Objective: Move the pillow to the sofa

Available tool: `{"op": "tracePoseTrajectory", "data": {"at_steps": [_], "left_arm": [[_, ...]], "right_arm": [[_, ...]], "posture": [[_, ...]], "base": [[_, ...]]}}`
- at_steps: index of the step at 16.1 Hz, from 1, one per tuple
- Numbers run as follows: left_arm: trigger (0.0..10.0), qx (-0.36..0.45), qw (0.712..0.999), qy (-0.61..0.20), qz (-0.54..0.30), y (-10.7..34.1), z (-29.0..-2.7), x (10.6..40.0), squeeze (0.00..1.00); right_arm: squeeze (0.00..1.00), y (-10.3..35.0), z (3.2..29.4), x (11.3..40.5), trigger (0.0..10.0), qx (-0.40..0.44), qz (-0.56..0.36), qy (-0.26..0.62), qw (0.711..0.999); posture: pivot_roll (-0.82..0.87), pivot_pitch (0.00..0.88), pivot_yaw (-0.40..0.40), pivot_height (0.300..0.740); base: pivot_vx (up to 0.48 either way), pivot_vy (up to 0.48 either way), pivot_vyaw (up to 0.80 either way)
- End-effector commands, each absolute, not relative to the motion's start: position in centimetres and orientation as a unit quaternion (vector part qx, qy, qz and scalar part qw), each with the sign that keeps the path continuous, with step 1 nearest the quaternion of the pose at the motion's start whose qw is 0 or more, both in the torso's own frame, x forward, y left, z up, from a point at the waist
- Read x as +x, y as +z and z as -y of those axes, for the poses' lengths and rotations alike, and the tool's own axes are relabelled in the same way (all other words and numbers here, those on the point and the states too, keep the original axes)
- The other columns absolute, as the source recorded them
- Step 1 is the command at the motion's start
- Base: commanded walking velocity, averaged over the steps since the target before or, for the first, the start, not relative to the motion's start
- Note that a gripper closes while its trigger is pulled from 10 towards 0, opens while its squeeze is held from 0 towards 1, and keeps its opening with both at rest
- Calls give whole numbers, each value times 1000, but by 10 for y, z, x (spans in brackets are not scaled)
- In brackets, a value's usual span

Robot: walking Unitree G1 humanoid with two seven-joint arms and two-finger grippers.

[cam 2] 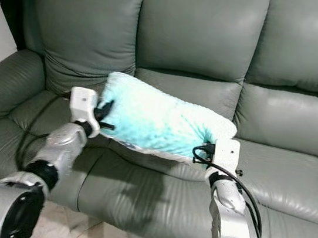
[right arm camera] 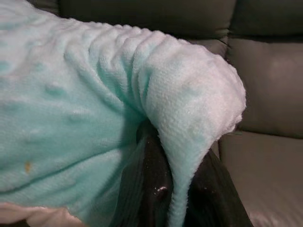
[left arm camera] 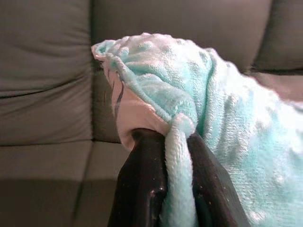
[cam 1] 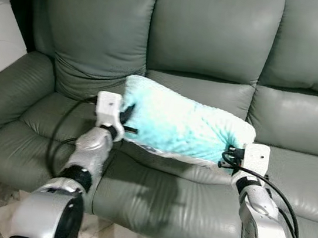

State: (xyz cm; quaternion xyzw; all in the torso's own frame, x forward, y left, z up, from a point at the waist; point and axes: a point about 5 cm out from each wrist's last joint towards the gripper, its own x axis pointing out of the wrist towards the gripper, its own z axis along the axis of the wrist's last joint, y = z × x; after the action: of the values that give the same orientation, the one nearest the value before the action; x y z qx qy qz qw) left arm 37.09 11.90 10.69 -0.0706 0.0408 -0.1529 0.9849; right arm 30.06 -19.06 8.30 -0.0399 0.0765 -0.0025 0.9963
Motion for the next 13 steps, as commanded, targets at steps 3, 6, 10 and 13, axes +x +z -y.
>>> {"op": "tracePoseTrajectory", "data": {"at_steps": [3,6,10,13], "left_arm": [[10000,-56,982,-180,-26,122,-105,378,0],[10000,-61,979,-192,-26,125,-99,380,63],[10000,-63,980,-184,-32,123,-94,379,1000],[10000,-53,986,-157,-35,117,-100,377,1000]], "right_arm": [[0,81,188,292,10000,-44,-74,-2,996],[0,74,191,285,10000,-48,-76,-9,996],[1000,70,196,284,10000,-46,-78,-9,996],[1000,62,199,286,10000,-24,-92,3,995]], "posture": [[-241,110,137,740],[-255,133,139,740],[-266,159,135,740],[-259,171,132,740]], "base": [[0,0,0],[0,0,0],[0,0,0],[0,0,0]]}}
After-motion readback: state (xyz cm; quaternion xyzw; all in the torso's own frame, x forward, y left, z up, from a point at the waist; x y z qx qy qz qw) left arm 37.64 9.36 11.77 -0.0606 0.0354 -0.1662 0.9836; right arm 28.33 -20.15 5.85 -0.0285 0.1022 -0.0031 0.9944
